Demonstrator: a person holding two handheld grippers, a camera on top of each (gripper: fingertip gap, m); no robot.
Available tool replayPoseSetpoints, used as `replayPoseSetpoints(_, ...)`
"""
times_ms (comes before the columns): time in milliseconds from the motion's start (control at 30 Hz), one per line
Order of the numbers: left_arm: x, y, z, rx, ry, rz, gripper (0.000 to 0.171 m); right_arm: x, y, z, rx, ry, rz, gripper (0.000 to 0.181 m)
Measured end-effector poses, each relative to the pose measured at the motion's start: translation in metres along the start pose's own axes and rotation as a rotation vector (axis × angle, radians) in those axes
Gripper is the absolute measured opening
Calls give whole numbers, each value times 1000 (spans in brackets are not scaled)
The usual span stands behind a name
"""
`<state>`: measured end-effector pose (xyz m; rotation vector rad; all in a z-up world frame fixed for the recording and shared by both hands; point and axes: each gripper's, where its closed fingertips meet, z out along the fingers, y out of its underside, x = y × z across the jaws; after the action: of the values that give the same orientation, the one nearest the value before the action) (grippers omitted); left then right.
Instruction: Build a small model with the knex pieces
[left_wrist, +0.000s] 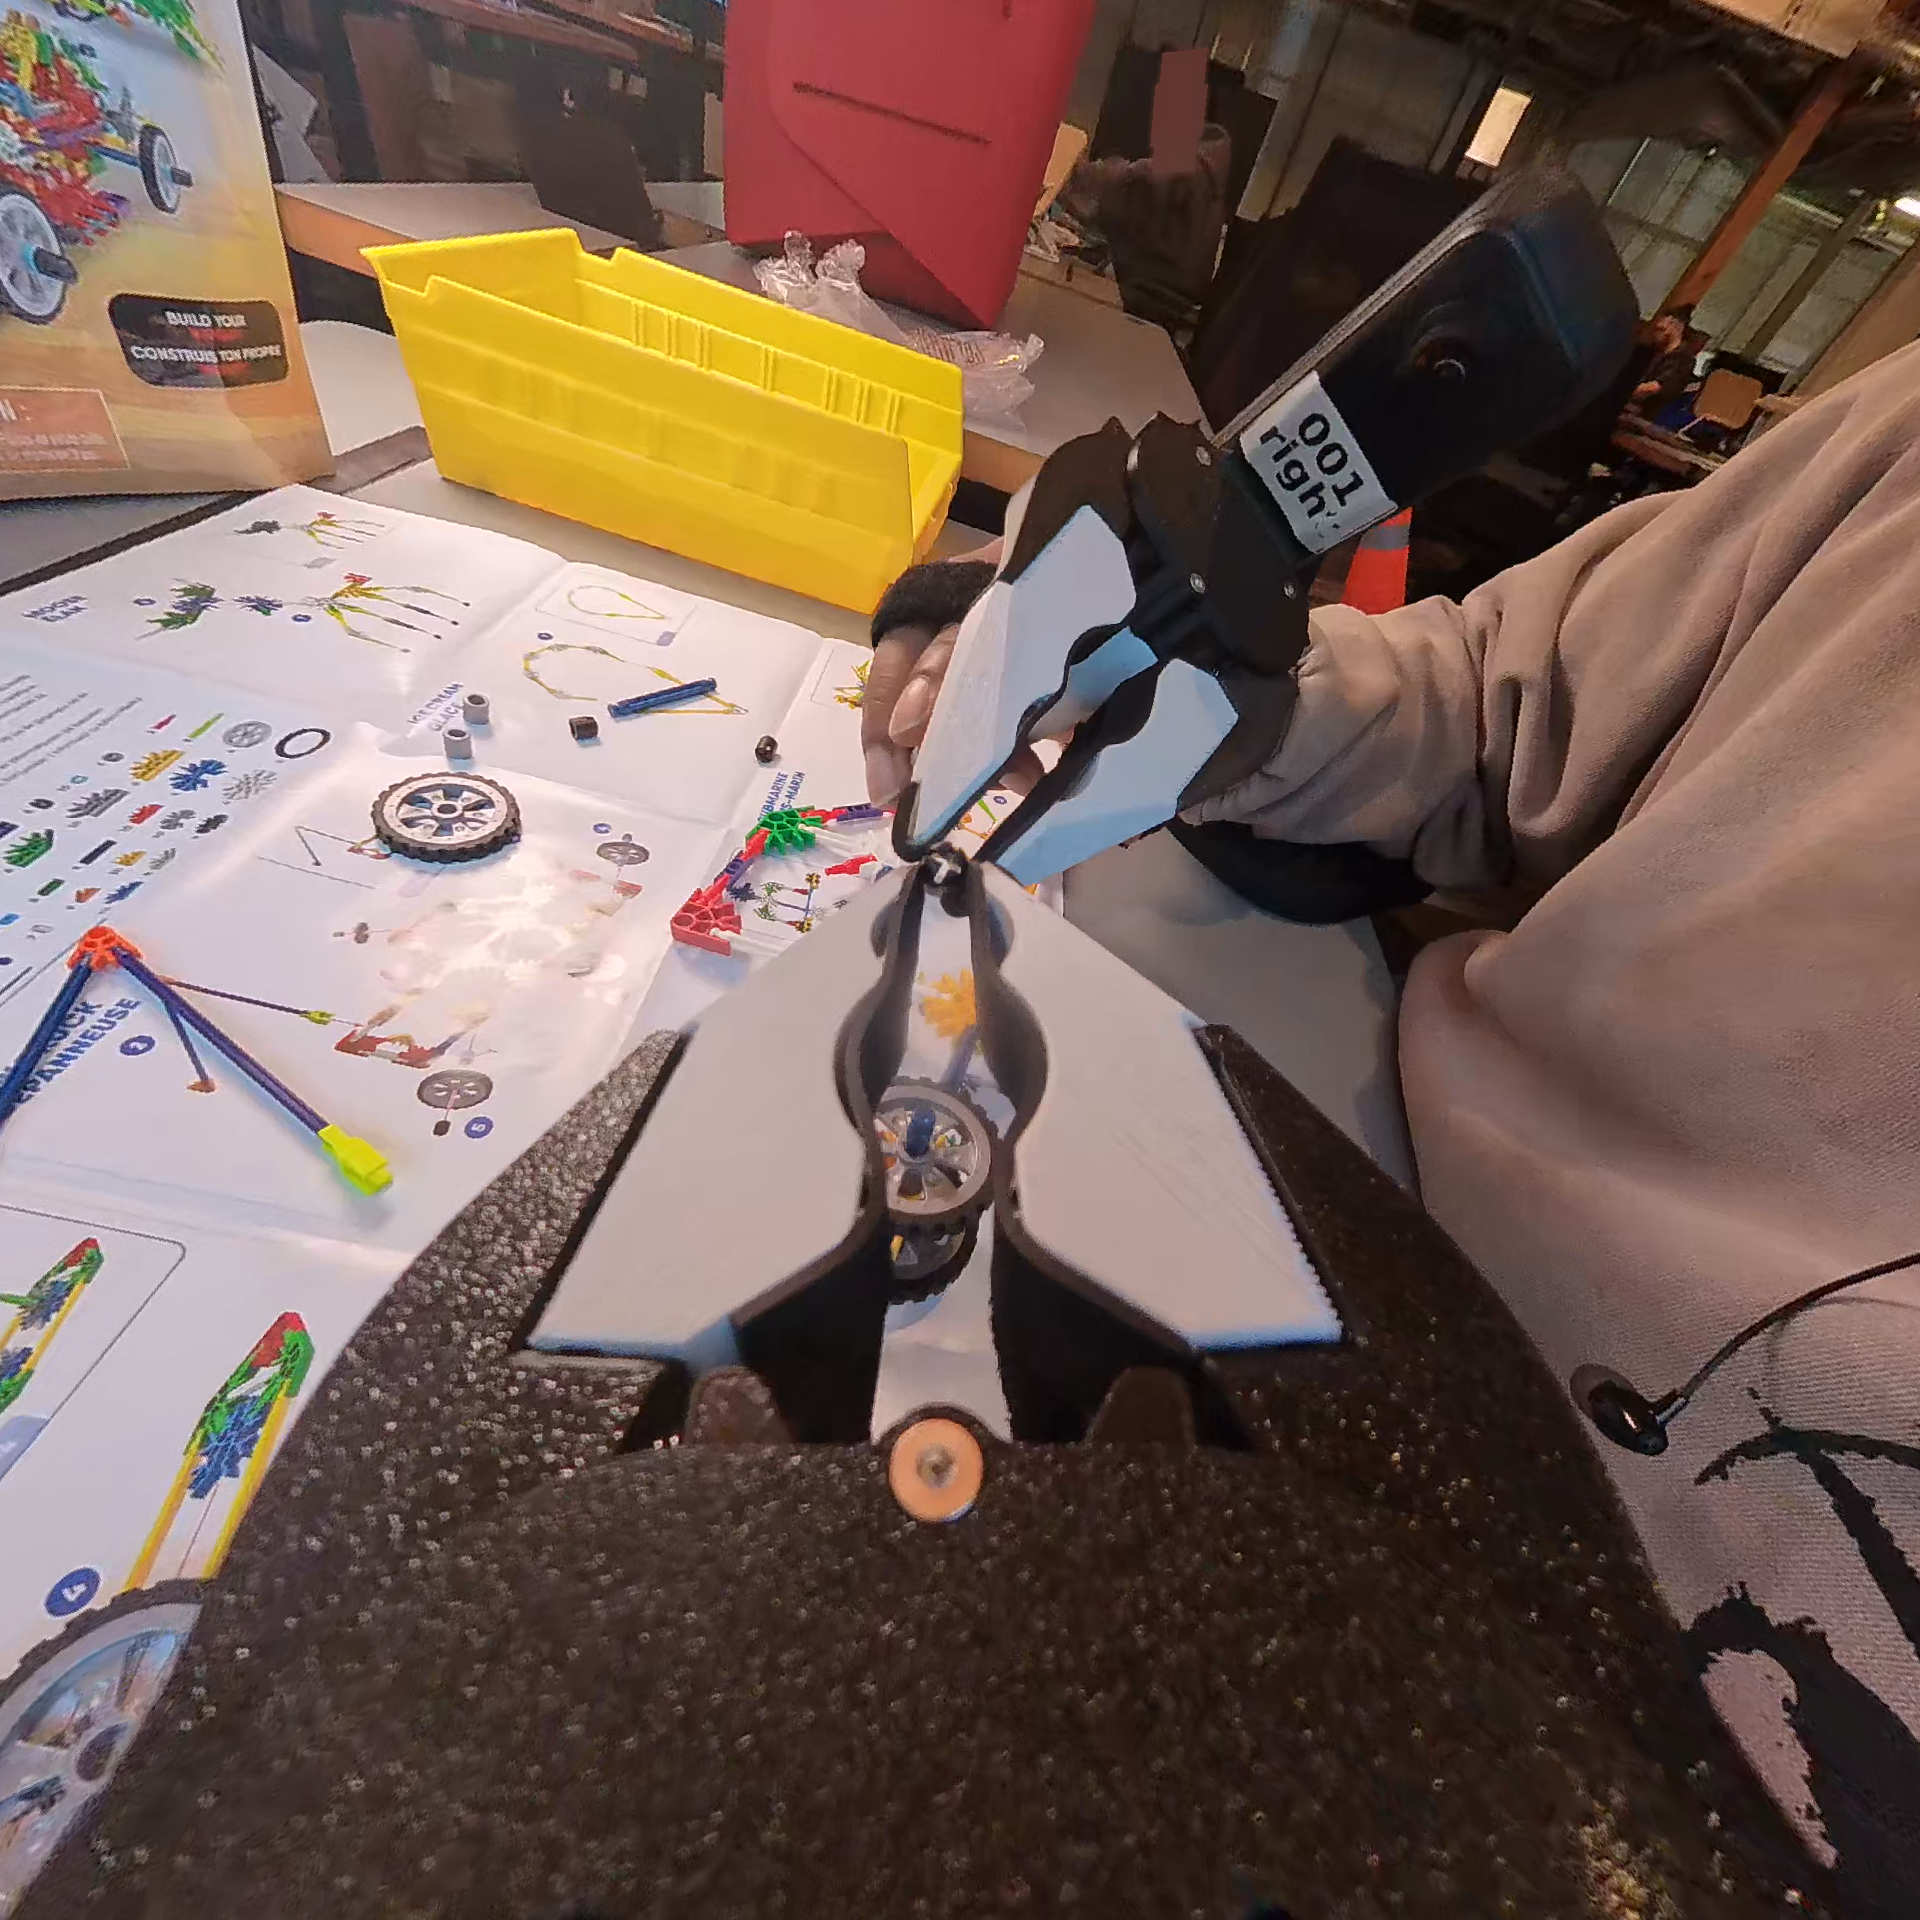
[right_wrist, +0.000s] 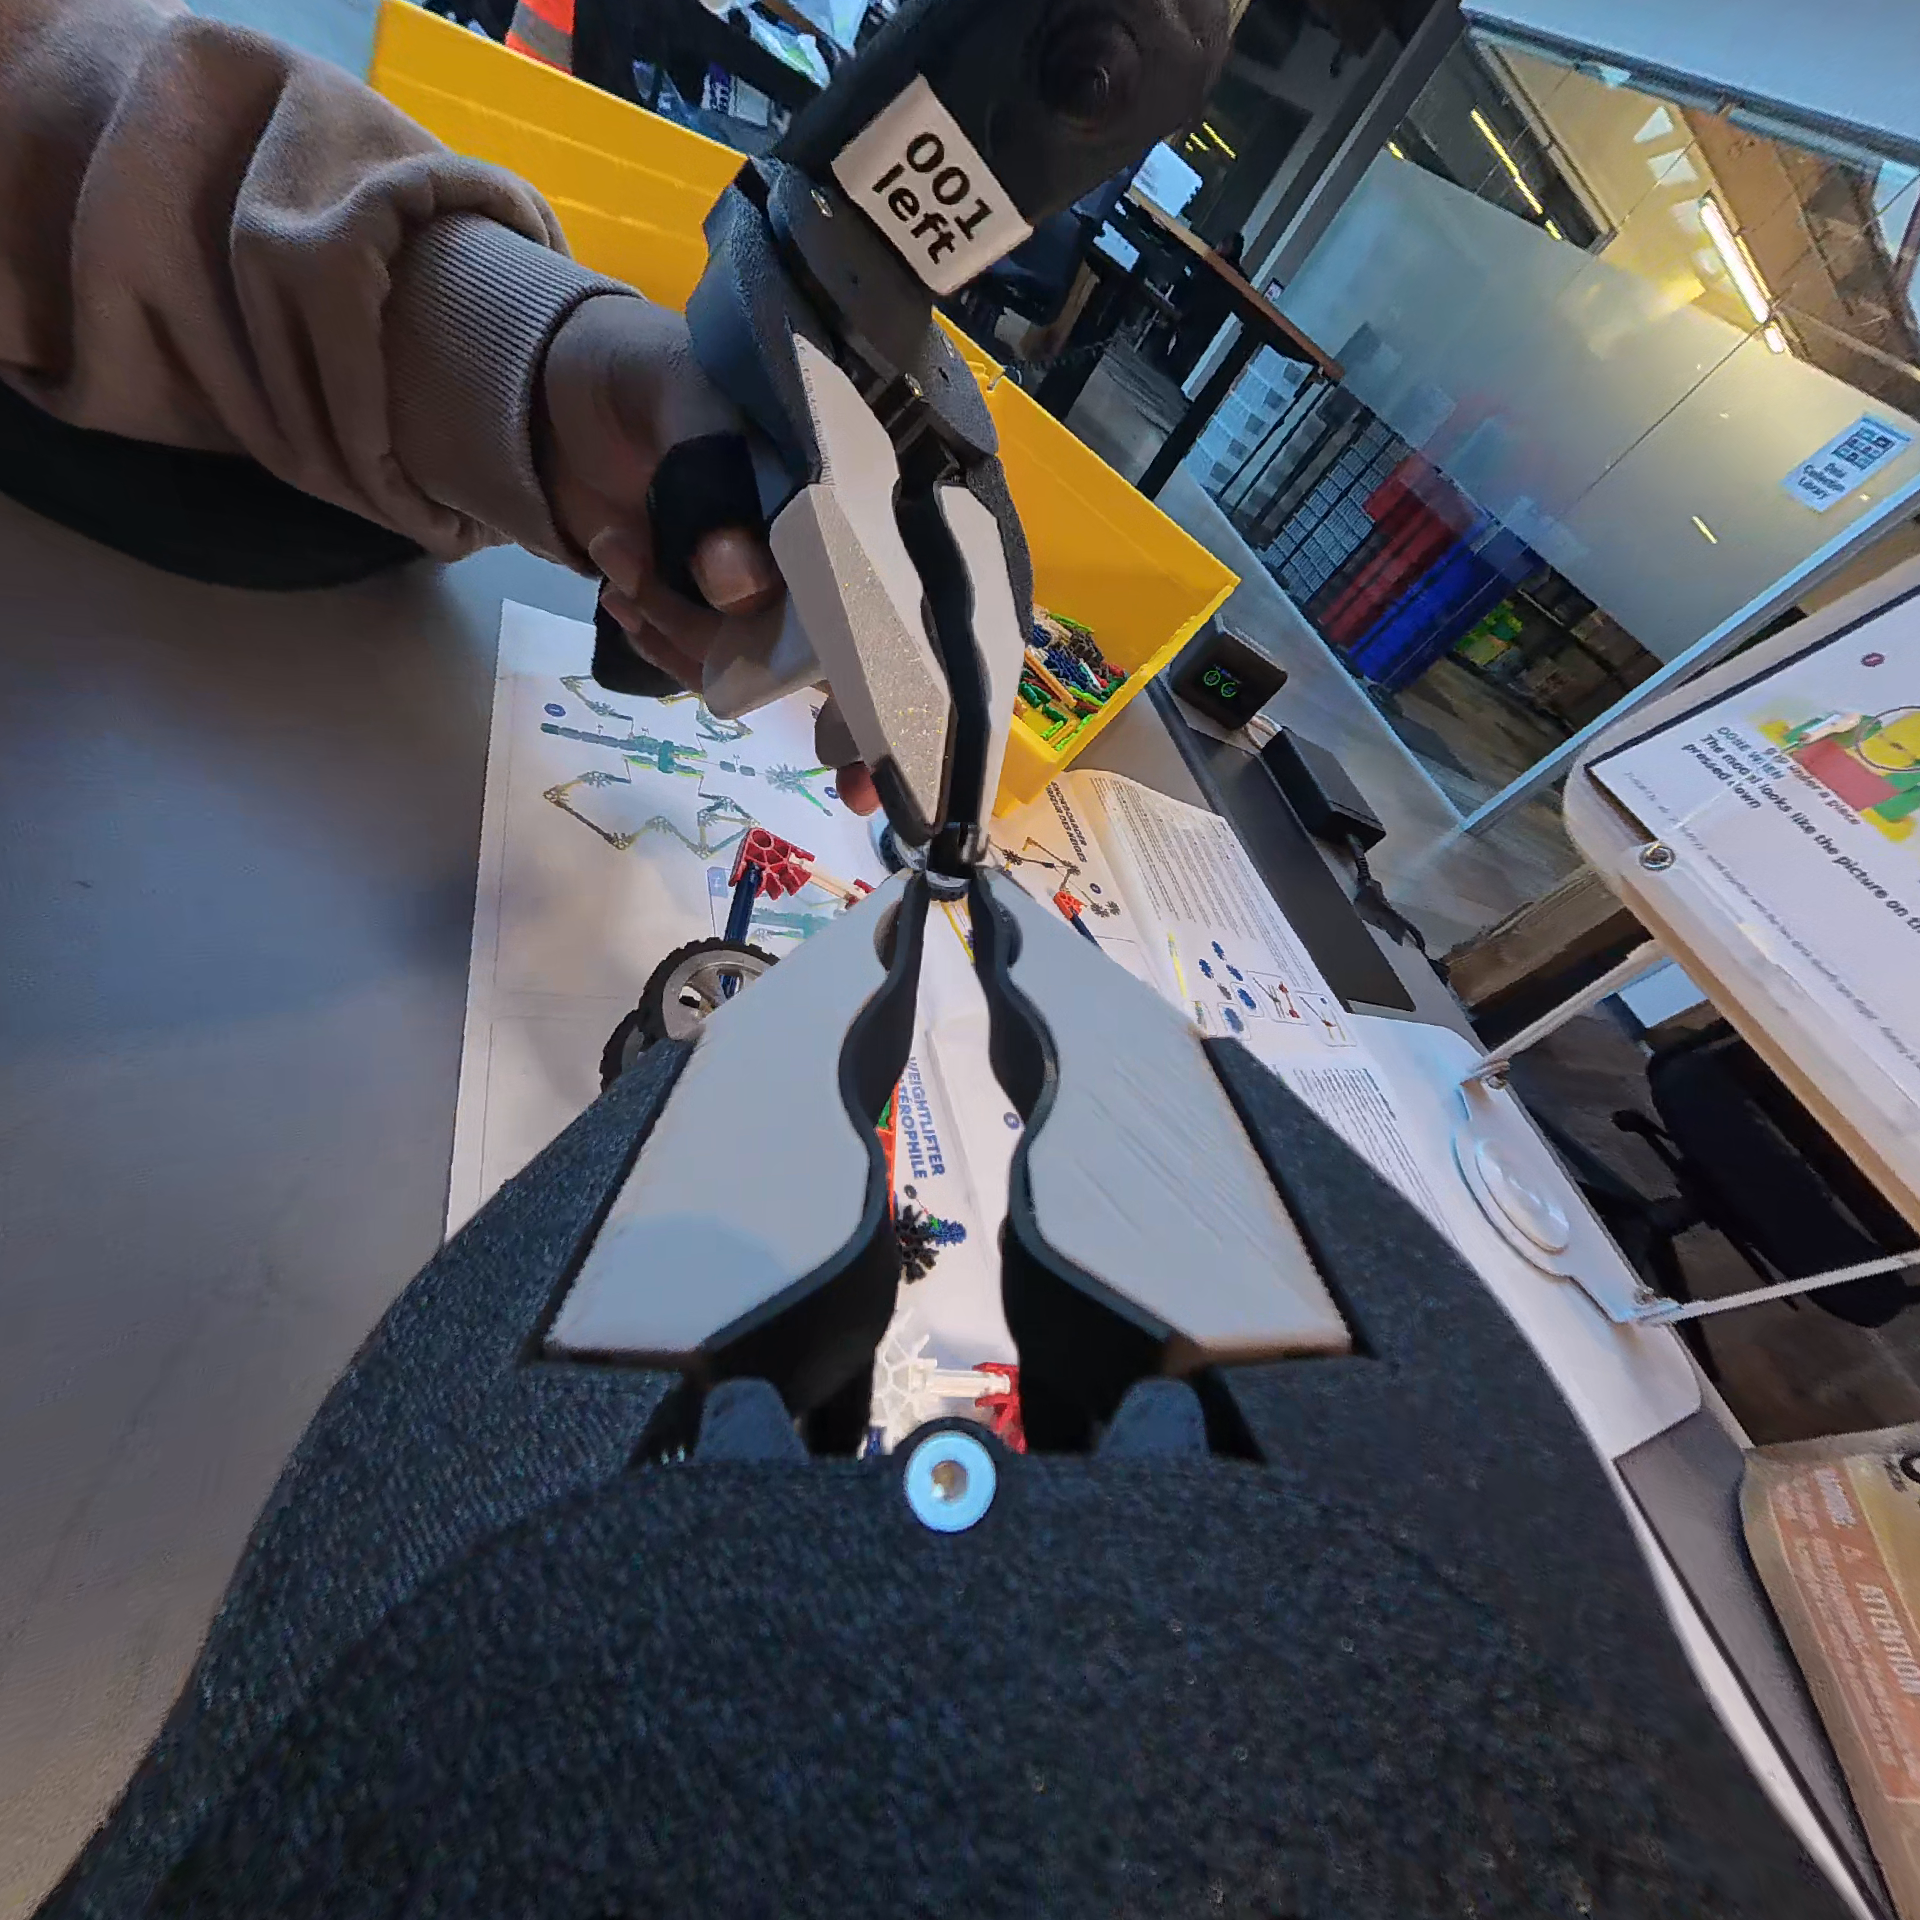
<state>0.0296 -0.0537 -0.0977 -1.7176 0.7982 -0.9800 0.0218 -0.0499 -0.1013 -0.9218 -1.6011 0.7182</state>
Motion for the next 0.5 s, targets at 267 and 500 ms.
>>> replayPoseSetpoints(267, 3, -8, 0, 76, 69, -116, 6, 4, -8, -3, 32, 35, -15, 6)
replayPoseSetpoints(500, 2, -5, 3, 67, 71, -156, 8, 3, -3, -3, -32, 58, -129, 6)
